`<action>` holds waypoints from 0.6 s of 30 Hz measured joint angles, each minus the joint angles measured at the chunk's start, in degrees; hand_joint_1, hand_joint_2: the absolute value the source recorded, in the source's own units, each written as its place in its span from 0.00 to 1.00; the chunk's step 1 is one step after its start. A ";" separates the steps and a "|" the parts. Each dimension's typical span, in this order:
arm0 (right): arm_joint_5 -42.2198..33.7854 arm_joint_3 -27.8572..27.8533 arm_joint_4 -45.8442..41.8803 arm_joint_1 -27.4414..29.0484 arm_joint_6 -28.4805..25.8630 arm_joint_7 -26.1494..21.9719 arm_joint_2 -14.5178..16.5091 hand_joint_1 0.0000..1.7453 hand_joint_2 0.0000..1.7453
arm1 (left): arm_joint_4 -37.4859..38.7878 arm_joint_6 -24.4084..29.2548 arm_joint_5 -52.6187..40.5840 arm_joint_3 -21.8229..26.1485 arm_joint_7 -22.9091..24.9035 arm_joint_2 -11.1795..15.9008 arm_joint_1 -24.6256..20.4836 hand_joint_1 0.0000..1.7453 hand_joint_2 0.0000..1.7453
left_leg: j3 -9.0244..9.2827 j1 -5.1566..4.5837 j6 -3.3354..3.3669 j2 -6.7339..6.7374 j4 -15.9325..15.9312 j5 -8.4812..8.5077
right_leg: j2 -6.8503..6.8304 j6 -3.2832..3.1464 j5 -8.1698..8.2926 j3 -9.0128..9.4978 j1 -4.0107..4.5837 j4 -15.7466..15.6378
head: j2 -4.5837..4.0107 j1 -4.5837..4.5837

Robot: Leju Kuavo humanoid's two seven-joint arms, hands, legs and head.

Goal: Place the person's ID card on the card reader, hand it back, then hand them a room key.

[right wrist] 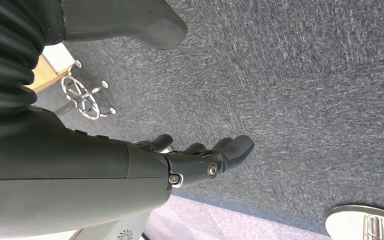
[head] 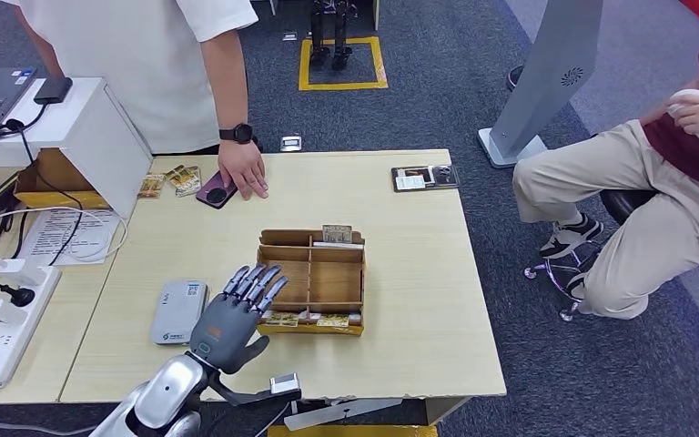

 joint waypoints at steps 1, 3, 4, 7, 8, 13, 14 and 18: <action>0.07 0.02 0.00 0.00 0.01 0.00 -0.01 0.00 1.00 | 0.16 -0.18 0.33 -0.26 -0.19 -0.24 -0.37 0.00 1.00 | 0.00 0.00 0.00 0.00 0.00 0.00 | 0.00 0.00 0.00 0.00 0.00 0.00 | 0.00 -0.01; 0.32 0.10 0.00 -0.01 0.03 0.00 -0.01 0.00 1.00 | 0.51 -0.61 1.19 -0.82 -0.56 -0.77 -1.21 0.00 1.00 | 0.00 0.00 0.00 0.00 0.00 0.00 | 0.00 0.00 0.00 -0.01 0.00 0.00 | 0.00 -0.01; 0.47 0.18 0.00 -0.02 0.03 0.00 -0.01 0.00 1.00 | 0.69 -0.78 1.64 -1.06 -0.77 -1.03 -1.67 0.00 1.00 | 0.00 0.00 0.00 0.00 0.00 0.00 | 0.00 0.00 0.00 -0.01 0.00 0.00 | 0.00 -0.01; 0.81 0.61 0.00 -0.05 0.05 0.02 -0.01 0.00 1.00 | 1.38 -1.15 2.92 -1.77 -1.32 -1.97 -3.14 0.00 1.00 | 0.00 0.00 0.00 0.00 0.00 0.00 | 0.00 0.00 0.00 -0.01 0.00 0.00 | 0.00 0.00; 0.92 0.78 0.00 -0.06 0.07 0.03 -0.02 0.00 1.00 | 1.63 -1.25 3.24 -1.96 -1.48 -2.29 -3.58 0.00 1.00 | 0.00 0.00 0.00 0.00 0.00 0.00 | 0.00 0.00 0.00 0.00 0.00 0.00 | 0.00 0.00; 1.21 1.30 0.00 -0.10 0.11 0.07 -0.10 0.00 1.00 | 3.01 -1.60 3.82 -2.96 -1.70 -3.58 -5.64 0.00 1.00 | 0.00 0.00 0.00 0.00 0.00 0.00 | 0.00 -0.01 0.01 0.00 0.00 0.00 | 0.00 0.01; 1.24 1.35 0.00 -0.10 0.11 0.07 -0.12 0.00 1.00 | 3.19 -1.62 3.84 -3.06 -1.70 -3.74 -5.85 0.00 1.00 | 0.00 0.00 0.00 0.01 0.00 0.00 | 0.01 -0.01 0.01 -0.01 0.00 0.00 | 0.00 0.00; 1.26 1.40 0.02 -0.11 0.11 0.07 -0.14 0.00 1.00 | 3.78 -1.70 4.03 -3.11 -1.70 -4.17 -6.36 0.00 1.00 | 0.00 0.00 0.00 0.01 0.00 0.00 | 0.02 -0.01 0.00 -0.02 0.00 0.00 | 0.01 0.00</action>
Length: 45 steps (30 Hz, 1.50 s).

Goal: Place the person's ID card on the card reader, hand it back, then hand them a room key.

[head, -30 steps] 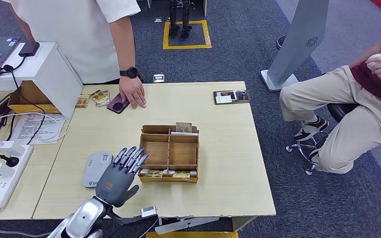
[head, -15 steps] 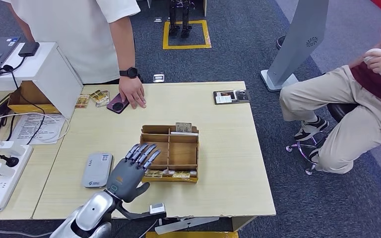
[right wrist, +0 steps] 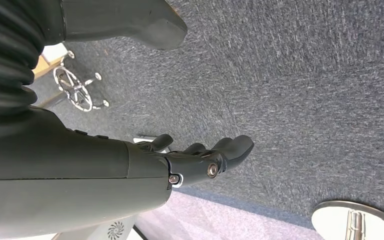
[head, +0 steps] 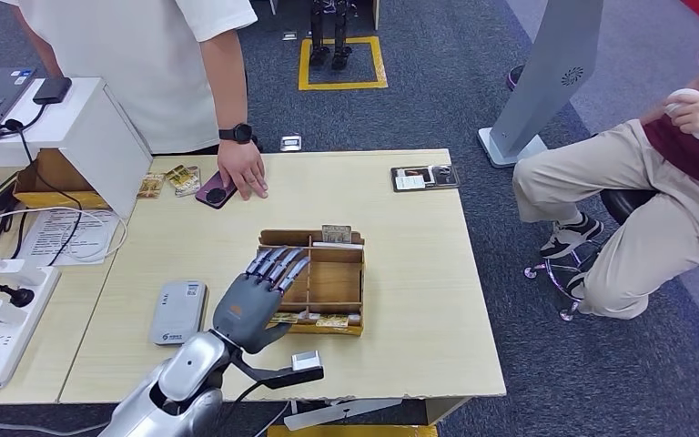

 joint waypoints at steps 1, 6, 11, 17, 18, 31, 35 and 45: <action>0.01 0.02 0.00 -0.01 0.01 0.00 0.00 0.00 1.00 | 0.17 -0.09 0.08 -0.02 0.00 -0.09 -0.19 0.00 1.00 | 0.00 0.00 0.00 0.00 0.00 0.00 | 0.00 0.00 0.00 0.00 0.00 0.00 | 0.00 -0.01; 0.01 0.07 0.01 -0.02 0.03 -0.02 -0.02 0.00 1.00 | 0.93 -0.54 0.55 -0.40 0.00 -0.57 -0.77 0.00 1.00 | 0.00 0.00 0.00 0.00 0.00 0.00 | 0.01 0.00 0.00 0.00 0.00 0.00 | -0.01 -0.01; 0.01 0.08 0.01 -0.01 0.07 0.00 -0.02 0.00 1.00 | 1.58 -1.03 1.62 -0.81 -0.35 -0.78 -1.03 0.00 1.00 | 0.00 0.00 0.00 0.00 0.00 0.00 | 0.01 0.00 0.00 0.00 0.00 0.00 | -0.01 -0.01; 0.02 0.12 0.01 -0.03 0.26 -0.09 -0.02 0.00 1.00 | 1.78 -1.60 3.17 -1.27 -1.22 -0.78 -1.33 0.00 1.00 | 0.00 0.00 0.00 -0.01 0.00 0.00 | 0.01 0.00 0.00 0.00 0.00 0.00 | -0.01 -0.01; 0.02 0.13 0.01 -0.03 0.31 -0.11 -0.02 0.00 1.00 | 1.79 -1.65 3.30 -1.43 -1.26 -0.78 -1.37 0.00 1.00 | 0.00 0.00 0.00 -0.01 0.00 0.00 | 0.01 0.00 0.00 0.00 0.00 0.00 | -0.01 -0.01; 0.25 0.71 0.01 -0.03 0.40 -0.15 -0.10 0.00 1.00 | 1.82 -1.53 5.02 -2.39 -2.39 -0.69 -1.56 1.00 1.00 | 0.00 0.00 0.00 -0.01 0.00 0.00 | 0.01 0.00 0.00 0.00 0.00 0.00 | -0.01 -0.01; 0.38 0.95 0.01 -0.03 0.39 -0.15 -0.13 0.00 1.00 | 1.84 -1.12 4.86 -2.48 -2.31 -0.63 -1.56 1.00 1.00 | 0.00 0.00 0.00 -0.01 0.00 0.00 | 0.01 0.00 0.00 0.00 0.00 0.00 | 0.00 -0.01; 0.45 1.03 0.01 -0.05 0.36 -0.29 -0.13 0.00 1.00 | 2.88 -0.61 2.83 -3.02 -1.15 -0.39 -1.58 1.00 1.00 | 0.00 0.00 0.00 0.00 0.00 0.00 | 0.01 0.00 0.00 0.00 0.00 0.00 | -0.01 -0.01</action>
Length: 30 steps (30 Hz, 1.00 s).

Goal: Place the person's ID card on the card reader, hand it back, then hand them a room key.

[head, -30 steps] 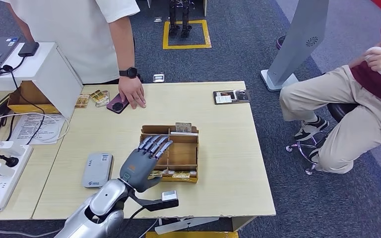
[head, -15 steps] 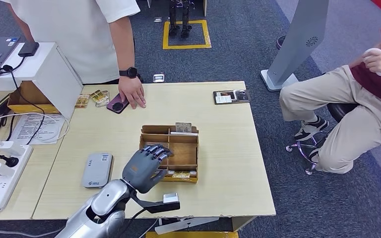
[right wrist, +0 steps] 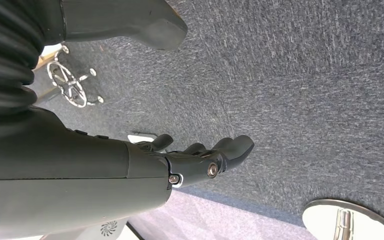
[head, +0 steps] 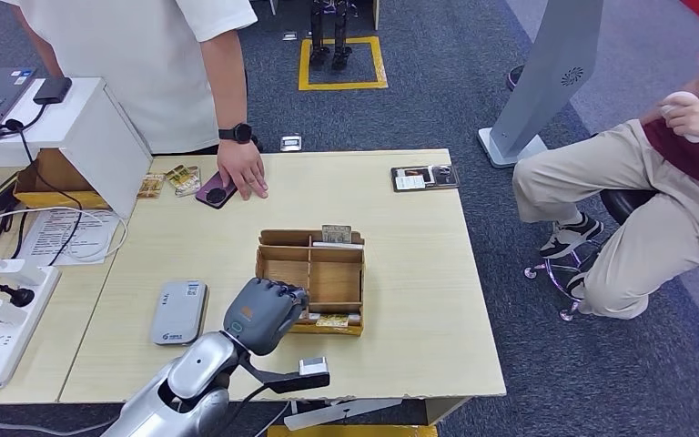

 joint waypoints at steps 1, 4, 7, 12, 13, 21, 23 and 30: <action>0.00 0.01 0.00 0.00 0.00 -0.03 0.00 0.00 1.00 | 0.10 0.00 -0.01 -0.08 0.00 0.01 0.00 1.00 1.00 | 0.00 0.00 0.00 0.00 0.00 0.00 | 0.00 0.00 0.00 0.00 0.00 0.00 | 0.00 0.00; 0.00 0.02 0.00 -0.02 0.00 -0.03 0.00 0.00 1.00 | 0.37 0.00 -0.02 -0.27 0.00 0.01 0.00 0.73 1.00 | 0.00 0.00 0.00 0.00 0.00 0.00 | 0.00 0.00 0.00 0.00 0.00 0.00 | 0.00 -0.01; -0.03 0.03 0.00 -0.04 0.00 -0.03 0.00 0.00 1.00 | 0.54 0.45 -0.06 -0.37 0.02 0.00 0.01 0.02 1.00 | 0.00 0.00 0.00 0.00 0.00 0.00 | 0.00 0.00 0.00 0.00 0.00 0.00 | 0.00 -0.01; -0.16 0.03 0.00 -0.08 0.00 -0.03 0.00 0.00 1.00 | 0.75 3.91 -0.89 -0.39 0.46 -0.09 0.16 0.00 1.00 | 0.00 0.00 0.00 0.00 0.00 0.00 | 0.00 0.00 0.00 0.00 0.00 0.00 | 0.00 -0.01; -0.20 0.03 0.00 -0.09 0.00 -0.03 0.00 0.00 1.00 | 0.78 4.46 -1.05 -0.39 0.46 -0.10 0.22 0.00 1.00 | 0.00 0.00 0.00 0.00 0.00 0.00 | 0.00 0.00 0.00 0.00 0.00 0.00 | 0.00 -0.01; -0.31 0.03 0.02 -0.11 -0.02 -0.03 0.00 0.00 1.00 | 0.80 10.07 -2.06 -0.39 0.10 -0.42 1.28 0.00 1.00 | -0.01 0.00 0.00 0.00 0.00 0.00 | 0.00 0.00 0.00 0.00 0.00 0.00 | 0.00 0.00; -0.31 0.03 0.02 -0.12 -0.02 -0.03 0.00 0.00 1.00 | 0.81 10.38 -2.11 -0.39 0.06 -0.50 1.44 0.00 1.00 | -0.01 0.00 0.00 0.00 0.00 0.00 | 0.00 0.00 0.00 0.00 0.00 0.00 | 0.00 0.00; -0.42 0.04 0.09 -0.14 -0.02 -0.03 0.00 0.00 1.00 | 0.80 12.25 -2.23 -0.39 -0.83 -0.67 1.80 0.00 1.00 | -0.01 0.00 0.00 0.00 0.00 0.00 | -0.01 0.00 0.00 0.01 0.00 0.00 | 0.00 -0.01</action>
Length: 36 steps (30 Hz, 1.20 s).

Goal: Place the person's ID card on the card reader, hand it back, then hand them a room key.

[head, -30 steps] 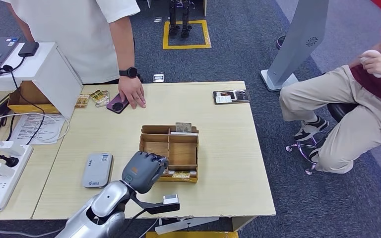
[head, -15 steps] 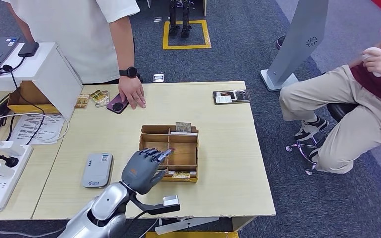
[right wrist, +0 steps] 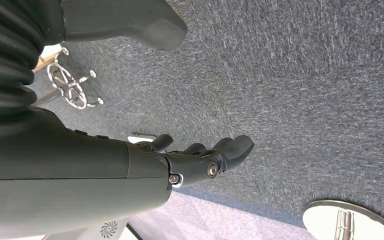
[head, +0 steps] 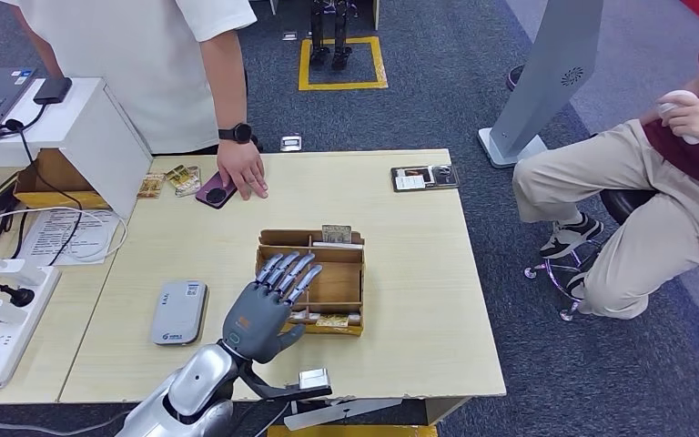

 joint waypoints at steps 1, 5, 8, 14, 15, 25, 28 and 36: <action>-0.03 0.01 0.00 0.00 0.00 0.00 0.00 0.00 1.00 | 0.00 0.16 -0.14 0.00 -0.03 0.01 0.02 0.00 1.00 | 0.00 0.00 0.00 0.00 0.00 0.00 | 0.00 0.00 0.00 0.00 0.00 0.00 | 0.00 0.00; -0.04 0.03 0.02 -0.01 0.02 0.00 -0.02 0.00 1.00 | 0.09 1.00 -2.86 0.00 1.07 0.03 0.04 0.00 1.00 | 0.00 0.00 0.00 0.00 0.00 0.00 | 0.00 0.00 0.00 0.00 0.00 0.00 | 0.00 0.00; -0.08 0.07 0.06 -0.01 0.02 0.09 -0.02 0.00 1.00 | 0.43 1.19 -5.91 0.00 3.00 0.03 0.00 0.00 1.00 | 0.00 0.00 0.00 0.00 0.00 0.00 | 0.00 0.00 0.00 0.00 0.00 0.00 | 0.00 0.01; -0.26 0.10 0.15 -0.02 0.02 0.35 -0.04 0.00 1.00 | 1.43 1.16 -11.20 0.01 6.66 0.04 -0.13 0.00 1.00 | 0.00 0.00 0.00 0.00 0.00 0.00 | 0.00 0.00 0.00 0.00 0.00 0.00 | 0.00 0.01; -0.27 0.10 0.15 -0.02 0.02 0.35 -0.04 0.00 1.00 | 1.58 1.15 -11.58 0.01 6.94 0.04 -0.16 0.00 1.00 | 0.00 0.00 0.00 0.00 0.00 0.00 | 0.00 0.00 0.00 0.00 0.00 0.00 | 0.00 0.01; -0.50 0.10 0.17 -0.01 0.02 0.35 -0.11 0.00 1.00 | 3.57 -0.10 -15.47 0.02 9.44 0.13 -0.72 0.00 1.00 | 0.00 0.00 0.00 0.00 0.00 0.00 | 0.00 0.00 0.00 0.00 0.00 0.00 | 0.00 0.01; -0.54 0.10 0.17 -0.01 0.01 0.35 -0.13 0.00 1.00 | 4.19 -0.09 -15.94 0.02 9.84 0.13 -0.76 0.00 1.00 | 0.00 0.00 0.00 0.00 0.00 0.00 | 0.00 0.00 0.00 0.00 0.00 0.00 | 0.00 0.01; -0.60 0.09 0.17 0.00 -0.03 0.41 -0.13 0.00 1.00 | 4.89 0.09 -16.48 0.02 10.81 0.12 -0.77 0.00 1.00 | 0.00 0.00 0.00 0.00 0.00 0.00 | 0.00 0.00 0.00 0.00 0.00 0.01 | 0.00 0.00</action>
